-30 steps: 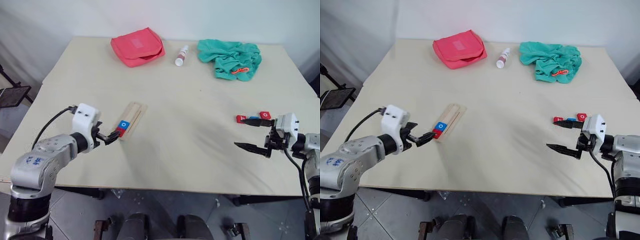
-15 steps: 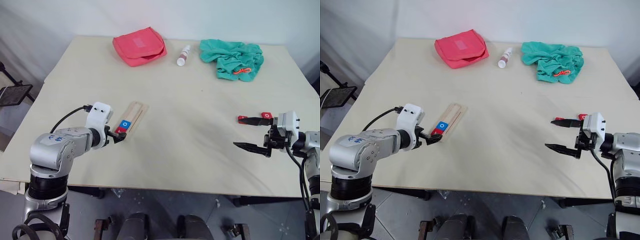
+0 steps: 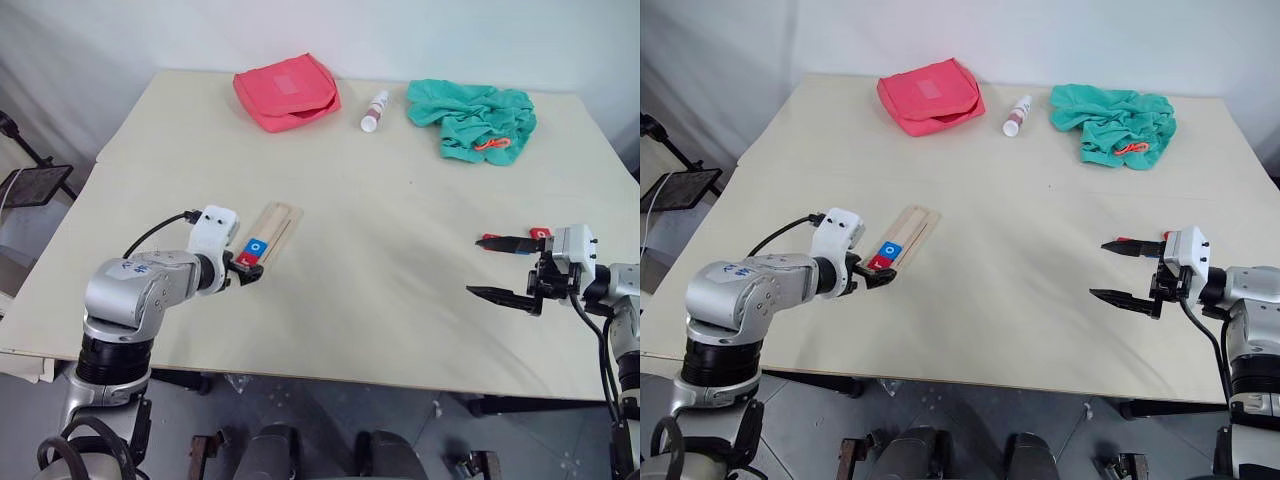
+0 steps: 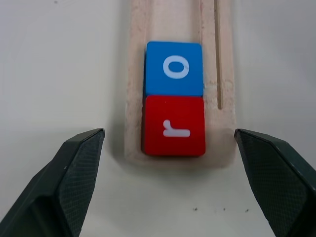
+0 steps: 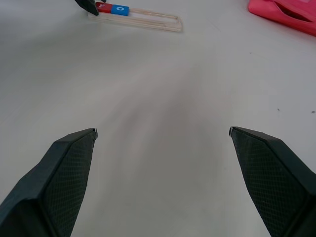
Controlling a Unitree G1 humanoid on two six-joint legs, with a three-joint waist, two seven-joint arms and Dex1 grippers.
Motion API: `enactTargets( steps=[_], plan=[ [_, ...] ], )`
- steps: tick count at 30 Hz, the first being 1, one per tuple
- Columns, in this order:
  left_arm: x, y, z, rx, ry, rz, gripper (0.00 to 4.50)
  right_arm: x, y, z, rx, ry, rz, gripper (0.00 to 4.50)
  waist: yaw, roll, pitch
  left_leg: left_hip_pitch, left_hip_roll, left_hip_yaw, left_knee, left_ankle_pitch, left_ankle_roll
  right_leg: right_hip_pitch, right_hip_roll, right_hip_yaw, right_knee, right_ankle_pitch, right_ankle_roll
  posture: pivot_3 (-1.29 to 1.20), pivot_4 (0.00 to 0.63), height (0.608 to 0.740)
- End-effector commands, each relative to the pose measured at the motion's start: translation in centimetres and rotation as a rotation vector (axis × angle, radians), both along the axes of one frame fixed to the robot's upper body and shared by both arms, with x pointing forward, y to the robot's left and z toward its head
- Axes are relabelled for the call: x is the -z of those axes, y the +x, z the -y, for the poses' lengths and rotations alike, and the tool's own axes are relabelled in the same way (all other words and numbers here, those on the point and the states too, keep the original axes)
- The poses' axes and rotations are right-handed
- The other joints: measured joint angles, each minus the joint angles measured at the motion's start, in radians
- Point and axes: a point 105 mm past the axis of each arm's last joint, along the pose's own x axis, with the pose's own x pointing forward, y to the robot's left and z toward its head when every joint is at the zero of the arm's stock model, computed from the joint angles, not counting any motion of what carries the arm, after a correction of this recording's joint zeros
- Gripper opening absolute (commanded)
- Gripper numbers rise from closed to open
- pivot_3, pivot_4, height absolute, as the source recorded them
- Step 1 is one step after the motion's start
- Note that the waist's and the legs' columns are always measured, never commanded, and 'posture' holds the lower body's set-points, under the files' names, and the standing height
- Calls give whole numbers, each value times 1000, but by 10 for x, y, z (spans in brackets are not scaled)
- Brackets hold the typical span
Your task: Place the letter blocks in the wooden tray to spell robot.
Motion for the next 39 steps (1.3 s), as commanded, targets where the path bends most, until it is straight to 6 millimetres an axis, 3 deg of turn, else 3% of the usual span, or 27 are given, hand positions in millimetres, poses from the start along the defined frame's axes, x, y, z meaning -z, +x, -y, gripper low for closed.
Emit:
enactTargets(
  steps=[1, 12, 21, 24, 28, 37, 39],
  plan=[
    [-4, 8, 4, 15, 13, 28, 4500, -9, -1, 0, -13, -20, 29, 4491, 0, 0, 0, 0, 0, 0, 0, 0, 0, 0, 0, 0, 0, 0, 0, 0, 150, 740],
    [6, 16, 10, 9, 10, 2, 4500, -8, 1, -1, -7, -24, 29, 4491, 2, 0, 0, 0, 0, 0, 1, 0, 0, 0, 0, 0, 1, 0, 0, 0, 150, 740],
    [5, 12, 5, 46, 34, 19, 2045, -7, 4, 1, 13, -29, 29, 4500, 0, 0, 0, 1, -1, 0, 1, 0, 0, 0, 0, 0, 3, 0, 0, 0, 150, 740],
    [-2, 13, 4, 125, 75, 80, 2045, -7, 4, 2, 18, -30, 30, 4500, -1, 0, 0, 1, -1, 0, 1, 0, 0, 0, 0, 0, 3, 0, 0, 0, 150, 740],
    [-6, 15, -12, 146, 102, 84, 2045, -8, 6, 1, 28, -29, 38, 4500, -4, 0, 0, 1, 0, 0, 0, 0, 0, 0, 0, 0, 3, 0, 0, 0, 150, 740],
    [-5, 20, -9, 159, 113, 88, 2045, -6, 4, 5, 46, -37, 28, 4500, -2, 0, 0, 1, -1, 0, 1, 0, 0, 0, 0, 0, 3, 0, 0, 0, 150, 740],
    [-8, 19, -4, 175, 85, 91, 2795, -6, 4, 5, 47, -38, 25, 4500, -2, 0, 0, 1, -1, 0, 1, 0, 0, 0, 0, 0, 3, 0, 0, 0, 150, 740]
  ],
)
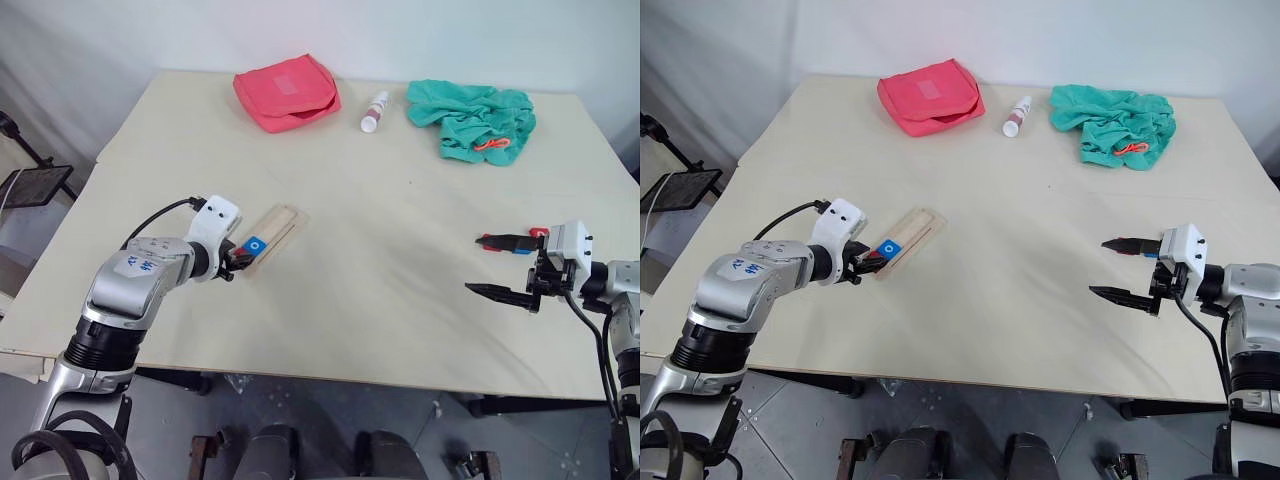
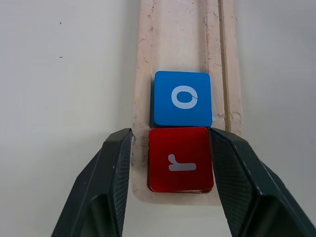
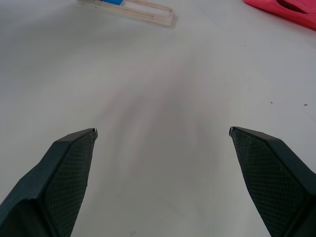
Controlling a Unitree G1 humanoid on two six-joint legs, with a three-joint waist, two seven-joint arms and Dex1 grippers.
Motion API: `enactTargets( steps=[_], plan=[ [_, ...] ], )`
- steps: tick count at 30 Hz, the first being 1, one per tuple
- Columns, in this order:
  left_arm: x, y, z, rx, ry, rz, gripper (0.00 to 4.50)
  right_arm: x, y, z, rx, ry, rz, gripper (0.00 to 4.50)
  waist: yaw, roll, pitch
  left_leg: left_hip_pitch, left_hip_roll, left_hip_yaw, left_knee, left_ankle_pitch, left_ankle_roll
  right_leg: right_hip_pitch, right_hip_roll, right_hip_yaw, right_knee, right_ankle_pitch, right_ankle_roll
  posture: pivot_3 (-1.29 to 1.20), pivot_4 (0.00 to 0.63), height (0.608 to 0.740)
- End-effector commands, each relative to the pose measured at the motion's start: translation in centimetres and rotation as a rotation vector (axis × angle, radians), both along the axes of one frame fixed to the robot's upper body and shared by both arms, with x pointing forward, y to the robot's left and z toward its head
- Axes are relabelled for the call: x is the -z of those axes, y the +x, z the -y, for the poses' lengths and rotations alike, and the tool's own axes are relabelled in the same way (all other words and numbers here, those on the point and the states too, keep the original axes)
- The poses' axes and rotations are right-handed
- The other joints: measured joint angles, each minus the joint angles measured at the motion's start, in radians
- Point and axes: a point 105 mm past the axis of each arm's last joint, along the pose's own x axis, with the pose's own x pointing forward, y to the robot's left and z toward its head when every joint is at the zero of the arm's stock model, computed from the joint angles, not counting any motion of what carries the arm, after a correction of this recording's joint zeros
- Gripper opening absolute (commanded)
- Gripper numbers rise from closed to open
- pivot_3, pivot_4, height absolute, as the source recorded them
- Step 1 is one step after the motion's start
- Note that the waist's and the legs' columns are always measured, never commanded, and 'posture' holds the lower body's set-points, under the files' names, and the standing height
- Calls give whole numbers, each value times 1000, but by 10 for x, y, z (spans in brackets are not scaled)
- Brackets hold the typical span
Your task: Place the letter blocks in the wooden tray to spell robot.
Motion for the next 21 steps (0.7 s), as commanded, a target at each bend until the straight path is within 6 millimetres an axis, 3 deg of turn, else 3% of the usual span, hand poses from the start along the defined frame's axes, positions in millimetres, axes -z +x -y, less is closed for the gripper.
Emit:
enactTargets(
  steps=[1, 11, 16, 21],
  plan=[
    [-4, 0, 5, 20, -9, 4, 3023, -6, -1, 3, 11, -10, 24, 4500, 0, 0, 0, 0, 0, 0, 0, 0, 0, 0, 0, 0, 0, 0, 0, 0, 150, 740],
    [4, -2, 1, 36, 29, -21, 3023, -6, 0, 2, 12, -16, 13, 4500, 0, 0, 0, 0, 0, 0, 0, 0, 0, 0, 0, 0, 0, 0, 0, 0, 150, 740],
    [2, -2, 1, 33, 39, -22, 4393, -5, 1, 3, 16, -20, 9, 4500, 0, 0, 0, 0, 0, 0, 0, 0, 0, 0, 0, 0, 0, 0, 0, 0, 150, 740],
    [9, -6, 7, 59, 54, -52, 4483, -6, 2, 3, 16, -24, 7, 4500, 0, 0, 0, 0, 0, 0, 0, 0, 0, 0, 0, 0, 1, 0, 0, 0, 150, 740]
  ],
)
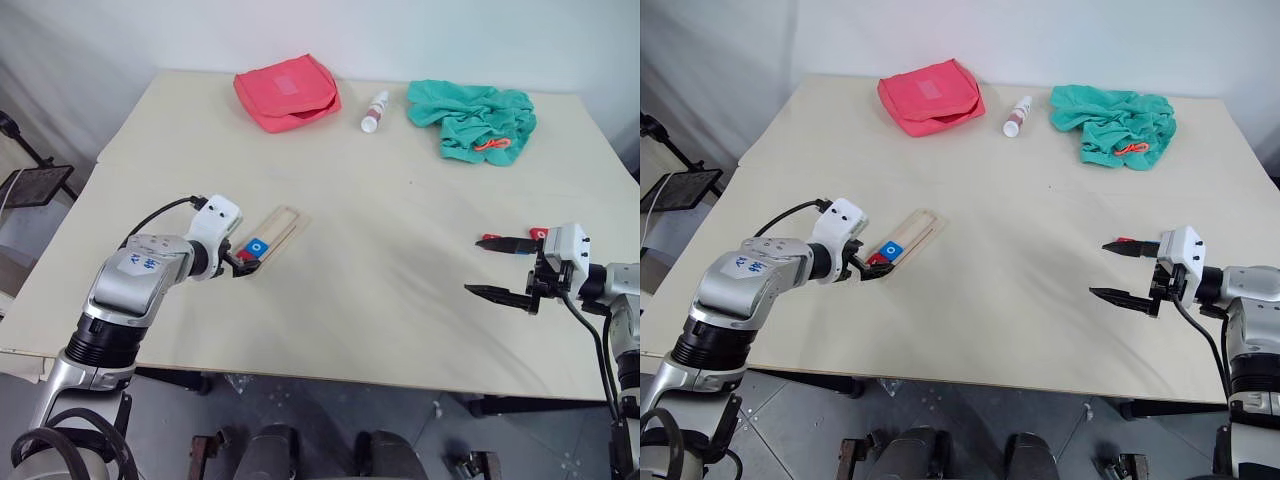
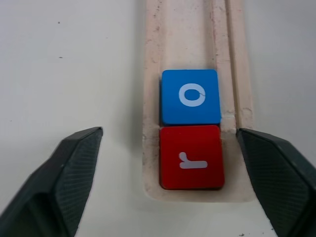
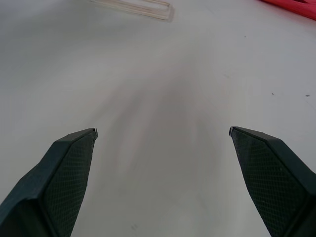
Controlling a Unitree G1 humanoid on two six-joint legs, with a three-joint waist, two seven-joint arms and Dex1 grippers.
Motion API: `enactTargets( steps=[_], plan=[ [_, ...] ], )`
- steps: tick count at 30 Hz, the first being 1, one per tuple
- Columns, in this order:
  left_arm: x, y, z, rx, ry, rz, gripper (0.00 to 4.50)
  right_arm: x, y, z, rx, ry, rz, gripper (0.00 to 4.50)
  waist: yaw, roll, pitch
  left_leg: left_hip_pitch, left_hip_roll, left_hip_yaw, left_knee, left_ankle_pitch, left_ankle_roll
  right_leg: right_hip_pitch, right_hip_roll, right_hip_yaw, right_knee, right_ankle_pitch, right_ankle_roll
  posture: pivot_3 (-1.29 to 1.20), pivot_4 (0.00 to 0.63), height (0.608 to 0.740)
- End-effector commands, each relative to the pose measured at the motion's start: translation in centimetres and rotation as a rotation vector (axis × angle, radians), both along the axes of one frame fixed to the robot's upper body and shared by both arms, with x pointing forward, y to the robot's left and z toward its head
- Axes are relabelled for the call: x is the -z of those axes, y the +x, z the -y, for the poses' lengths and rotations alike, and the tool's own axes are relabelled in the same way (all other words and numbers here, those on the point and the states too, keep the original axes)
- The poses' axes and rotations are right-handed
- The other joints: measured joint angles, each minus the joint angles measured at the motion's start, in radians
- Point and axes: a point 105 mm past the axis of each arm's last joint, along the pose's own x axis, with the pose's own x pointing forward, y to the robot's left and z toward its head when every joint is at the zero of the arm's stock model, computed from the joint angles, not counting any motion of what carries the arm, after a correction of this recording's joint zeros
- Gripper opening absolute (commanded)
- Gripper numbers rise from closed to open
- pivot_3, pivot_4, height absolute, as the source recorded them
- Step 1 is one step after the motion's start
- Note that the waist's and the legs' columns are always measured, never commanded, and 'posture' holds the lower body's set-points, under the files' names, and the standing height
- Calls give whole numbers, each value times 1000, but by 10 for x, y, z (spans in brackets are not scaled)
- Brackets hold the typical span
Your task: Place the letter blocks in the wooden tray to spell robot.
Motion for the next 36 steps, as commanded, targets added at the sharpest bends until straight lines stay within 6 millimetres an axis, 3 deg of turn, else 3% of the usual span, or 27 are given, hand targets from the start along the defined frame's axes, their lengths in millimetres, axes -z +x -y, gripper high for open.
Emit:
enactTargets(
  steps=[1, 8, 28, 36],
  plan=[
    [10, -6, 9, 44, 31, -46, 4483, -11, 1, 1, -3, -19, 29, 4500, 0, 0, 0, 0, 0, 0, 0, 0, 0, 0, 0, 0, 0, 0, 0, 0, 150, 740],
    [0, -1, 15, 46, 33, -24, 4483, -13, 3, 1, -3, -25, 34, 4500, 4, 0, 0, 0, -1, -1, 0, 0, 0, 0, 0, 0, 0, 0, 0, 0, 150, 740],
    [-29, -12, 24, 30, 42, -12, 4483, -10, 4, 1, 2, -29, 22, 4500, 1, -1, 1, -1, -1, -1, 0, 0, 0, -1, 0, 0, 1, 0, 0, 0, 150, 740],
    [-20, -21, 26, 15, 76, -71, 4483, -9, 4, 1, 3, -31, 18, 4500, 0, -1, 1, -1, 0, -1, 0, 0, 0, -1, 0, 0, 0, 0, 0, 0, 150, 740]
  ],
)
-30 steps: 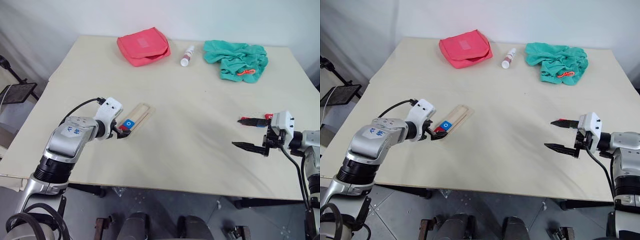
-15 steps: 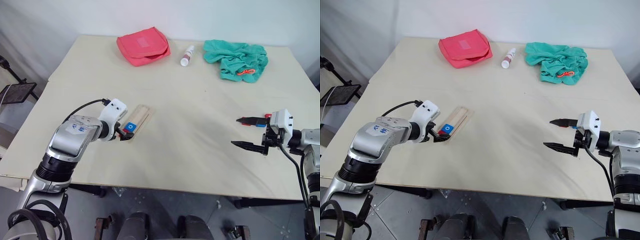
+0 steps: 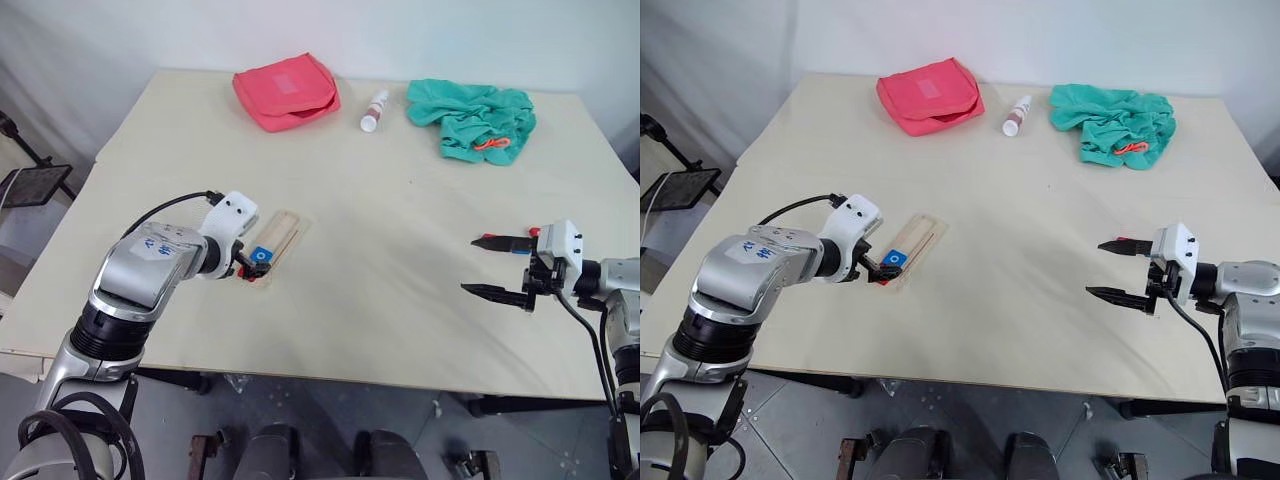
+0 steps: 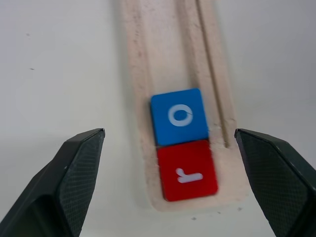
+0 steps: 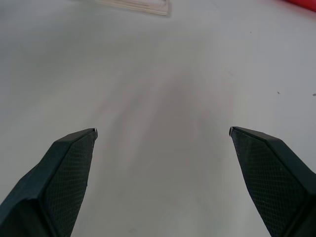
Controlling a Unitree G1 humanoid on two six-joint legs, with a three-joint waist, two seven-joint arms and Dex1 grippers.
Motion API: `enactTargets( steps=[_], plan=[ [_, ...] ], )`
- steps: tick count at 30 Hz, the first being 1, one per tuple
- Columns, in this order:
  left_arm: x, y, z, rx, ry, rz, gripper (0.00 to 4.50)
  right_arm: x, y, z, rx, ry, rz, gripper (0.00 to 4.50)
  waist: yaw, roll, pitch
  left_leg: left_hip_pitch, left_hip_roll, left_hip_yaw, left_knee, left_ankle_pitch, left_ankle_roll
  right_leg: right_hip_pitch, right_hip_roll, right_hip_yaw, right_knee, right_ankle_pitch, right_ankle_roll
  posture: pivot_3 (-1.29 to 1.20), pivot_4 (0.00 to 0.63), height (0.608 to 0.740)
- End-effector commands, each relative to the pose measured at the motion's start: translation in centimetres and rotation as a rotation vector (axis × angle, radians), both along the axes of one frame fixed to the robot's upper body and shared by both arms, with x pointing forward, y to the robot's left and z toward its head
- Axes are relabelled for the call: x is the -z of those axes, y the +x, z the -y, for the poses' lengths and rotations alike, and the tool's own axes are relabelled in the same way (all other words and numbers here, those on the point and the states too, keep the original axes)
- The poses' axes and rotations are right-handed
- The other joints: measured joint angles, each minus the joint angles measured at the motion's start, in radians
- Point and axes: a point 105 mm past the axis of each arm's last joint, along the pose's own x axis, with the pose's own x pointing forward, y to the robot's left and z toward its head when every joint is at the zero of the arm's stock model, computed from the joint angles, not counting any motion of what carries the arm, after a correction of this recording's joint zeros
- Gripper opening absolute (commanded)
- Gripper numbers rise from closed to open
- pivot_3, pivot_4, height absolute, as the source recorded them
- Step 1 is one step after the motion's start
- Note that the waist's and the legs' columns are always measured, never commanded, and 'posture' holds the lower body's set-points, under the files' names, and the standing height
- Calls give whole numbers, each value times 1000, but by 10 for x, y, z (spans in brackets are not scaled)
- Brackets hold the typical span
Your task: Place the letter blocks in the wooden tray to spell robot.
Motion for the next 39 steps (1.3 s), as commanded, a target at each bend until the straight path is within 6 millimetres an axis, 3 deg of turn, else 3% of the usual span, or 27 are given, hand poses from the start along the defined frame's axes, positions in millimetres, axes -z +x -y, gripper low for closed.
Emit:
enactTargets(
  steps=[1, 16, 25, 32, 37, 39],
  plan=[
    [-3, -4, 3, -6, 14, 8, 4483, -9, 0, 5, 13, -8, 28, 4500, 0, 0, 0, 0, 0, 0, 0, 0, 0, 0, 0, 0, 0, 0, 0, 0, 150, 740],
    [25, -4, 1, -54, -6, -79, 4483, -8, 2, 5, 15, -11, 22, 4500, 3, 0, 0, 0, 0, 0, 1, 0, 0, 1, 0, 0, 0, 0, 0, 0, 150, 740],
    [20, -5, 3, -89, -51, -91, 4483, -10, 4, 5, 9, -13, 24, 4500, 0, 0, 0, 0, 0, 0, 1, 0, 0, 0, 0, 0, 1, 0, 0, 0, 150, 740],
    [31, -8, -3, -100, -16, -114, 4483, -8, 4, 5, 11, -15, 18, 4500, -2, 0, 0, 0, 0, 0, 1, 0, 0, 0, 0, 1, 1, 0, 0, 0, 150, 740],
    [32, -5, -4, -101, -2, -99, 3388, -8, 5, 4, 16, -17, 20, 4500, -1, 0, 0, 1, 0, 0, 1, 0, 0, 0, 0, 1, 1, 0, 0, 0, 150, 740],
    [26, -1, -2, -75, -1, -67, 3371, -8, 5, 5, 19, -17, 21, 4500, -1, 0, 0, 1, 0, 0, 1, 0, 0, 0, 0, 1, 1, 0, 0, 0, 150, 740]
  ],
)
